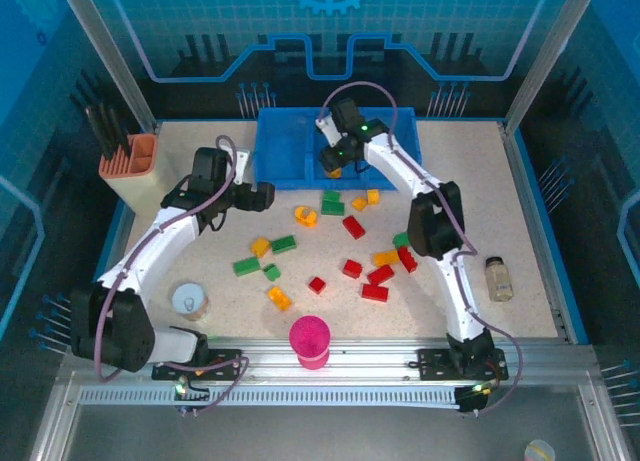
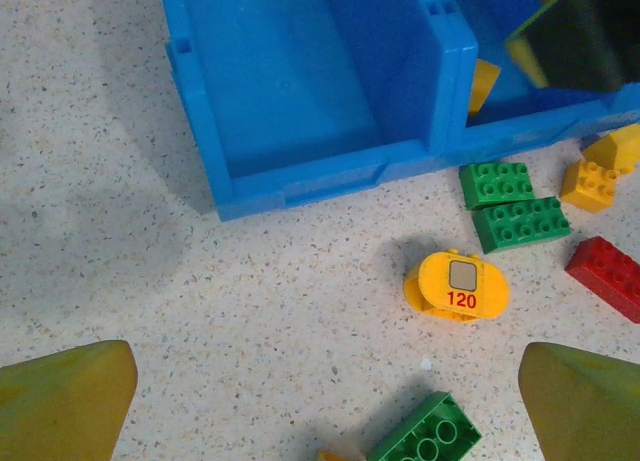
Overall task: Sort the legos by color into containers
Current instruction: Place the lego in the container, then pick up the lego from the middle-right of the table.
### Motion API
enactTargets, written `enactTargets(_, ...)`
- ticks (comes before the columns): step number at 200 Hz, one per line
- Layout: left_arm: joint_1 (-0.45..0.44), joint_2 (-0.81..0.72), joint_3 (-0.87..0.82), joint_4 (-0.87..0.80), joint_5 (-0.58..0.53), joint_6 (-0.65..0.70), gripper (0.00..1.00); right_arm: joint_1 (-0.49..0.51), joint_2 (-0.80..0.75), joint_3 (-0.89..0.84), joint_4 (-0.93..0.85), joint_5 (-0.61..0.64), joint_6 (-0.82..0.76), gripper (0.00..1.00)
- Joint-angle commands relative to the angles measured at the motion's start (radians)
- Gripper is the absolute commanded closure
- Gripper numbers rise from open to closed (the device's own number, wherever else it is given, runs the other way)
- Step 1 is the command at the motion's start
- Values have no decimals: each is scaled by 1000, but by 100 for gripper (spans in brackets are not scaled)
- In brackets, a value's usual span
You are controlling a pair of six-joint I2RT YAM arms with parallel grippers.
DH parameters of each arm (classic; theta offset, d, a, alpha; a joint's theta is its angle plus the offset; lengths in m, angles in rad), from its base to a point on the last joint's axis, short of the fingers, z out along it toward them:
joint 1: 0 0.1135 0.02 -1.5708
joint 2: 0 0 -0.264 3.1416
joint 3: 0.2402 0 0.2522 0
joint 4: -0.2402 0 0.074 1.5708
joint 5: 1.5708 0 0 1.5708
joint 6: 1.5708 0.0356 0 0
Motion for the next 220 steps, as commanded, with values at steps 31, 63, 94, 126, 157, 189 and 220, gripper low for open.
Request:
enactTargets(31, -10, 4, 31, -15, -35, 3, 1, 35, -405, -441, 8, 36, 69, 44)
enactTargets(63, -18, 3, 31, -25, -37, 15, 1, 32, -680, -807, -54, 111, 207, 42)
enactTargets(94, -28, 15, 28, -22, -38, 14, 1, 28, -918, -1093, -131, 140, 380, 42)
enactTargets(126, -36, 34, 36, -27, -31, 11, 1, 5, -1025, -1261, -135, 105, 431, 41)
enactTargets(157, -38, 25, 35, -34, -34, 17, 1, -45, -1000, -1315, -109, 47, 395, 39)
enactTargets(189, -39, 17, 28, -37, -42, 16, 1, -66, -902, -1282, -89, 77, 367, 39)
enactTargets(220, -40, 16, 29, -41, -49, 15, 1, -70, -788, -1266, -72, 110, 355, 40)
